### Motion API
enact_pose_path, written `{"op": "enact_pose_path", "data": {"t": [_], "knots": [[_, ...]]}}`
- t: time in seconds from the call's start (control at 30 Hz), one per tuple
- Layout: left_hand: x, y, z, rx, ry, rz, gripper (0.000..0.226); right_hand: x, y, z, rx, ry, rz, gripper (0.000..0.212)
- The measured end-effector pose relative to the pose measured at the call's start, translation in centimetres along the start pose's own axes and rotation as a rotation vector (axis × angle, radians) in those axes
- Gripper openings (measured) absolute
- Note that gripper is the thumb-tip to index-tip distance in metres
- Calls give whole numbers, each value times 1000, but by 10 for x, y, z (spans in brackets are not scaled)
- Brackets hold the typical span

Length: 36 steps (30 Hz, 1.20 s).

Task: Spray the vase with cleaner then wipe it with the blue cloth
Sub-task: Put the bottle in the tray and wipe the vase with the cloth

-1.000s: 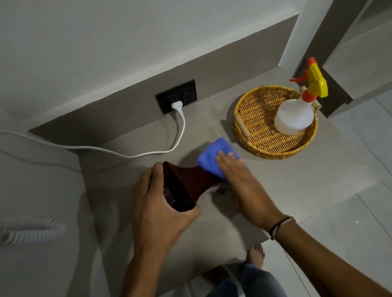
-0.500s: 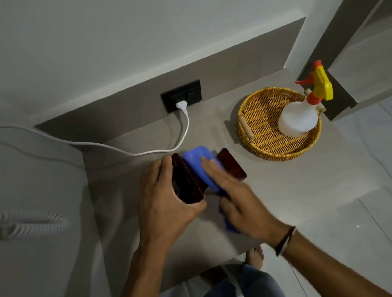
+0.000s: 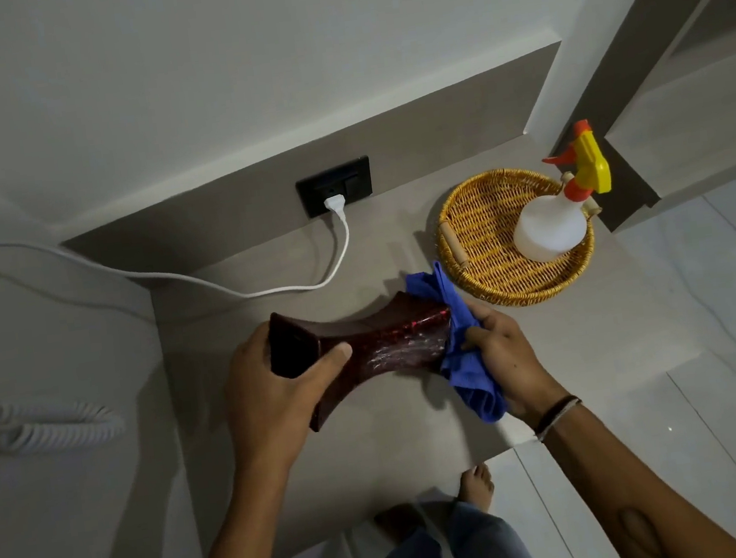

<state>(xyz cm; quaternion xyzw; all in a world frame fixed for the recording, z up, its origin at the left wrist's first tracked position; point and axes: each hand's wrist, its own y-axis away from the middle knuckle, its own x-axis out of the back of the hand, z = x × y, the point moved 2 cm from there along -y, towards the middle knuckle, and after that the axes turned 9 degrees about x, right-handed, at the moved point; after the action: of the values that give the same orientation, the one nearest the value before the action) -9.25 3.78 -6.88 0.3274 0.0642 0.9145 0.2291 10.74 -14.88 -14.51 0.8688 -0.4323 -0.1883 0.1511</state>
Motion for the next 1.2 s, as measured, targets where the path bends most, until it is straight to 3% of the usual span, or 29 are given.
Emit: {"op": "enact_pose_path", "data": {"t": [0.13,0.23,0.33,0.5,0.63,0.73,0.8,0.87,0.97,1.1,1.2], "knots": [[8,-4,-8,120,53,-185,111,-13,-2,-3,-179,-173,33,58],[17,-5,-10,-6,-55,-365,133,-18,-13,-8,-220,-184,76,52],[19,-1,-9,-131,-264,-353,151,-23,-20,-14,-179,-168,78,53],[20,0,-8,-227,-318,-238,140,-36,-12,-19,137,130,89,61],[16,1,-8,-339,-341,-83,86,-51,21,-12,506,650,-5,74],[12,0,-10,-317,-286,-76,74,-75,49,2,510,781,-217,77],[12,-2,-14,-312,-277,-90,77,-92,63,1,503,689,-288,78],[11,-4,-17,-287,-288,-116,82,-111,74,-8,601,579,-402,82],[9,-4,-20,-285,-331,-109,84,-115,76,-7,770,687,-545,82],[14,1,-13,-279,-336,-69,81,-56,38,4,709,1074,-431,81],[10,6,-3,-320,-341,-45,78,-41,29,-1,584,1064,-325,84]]}}
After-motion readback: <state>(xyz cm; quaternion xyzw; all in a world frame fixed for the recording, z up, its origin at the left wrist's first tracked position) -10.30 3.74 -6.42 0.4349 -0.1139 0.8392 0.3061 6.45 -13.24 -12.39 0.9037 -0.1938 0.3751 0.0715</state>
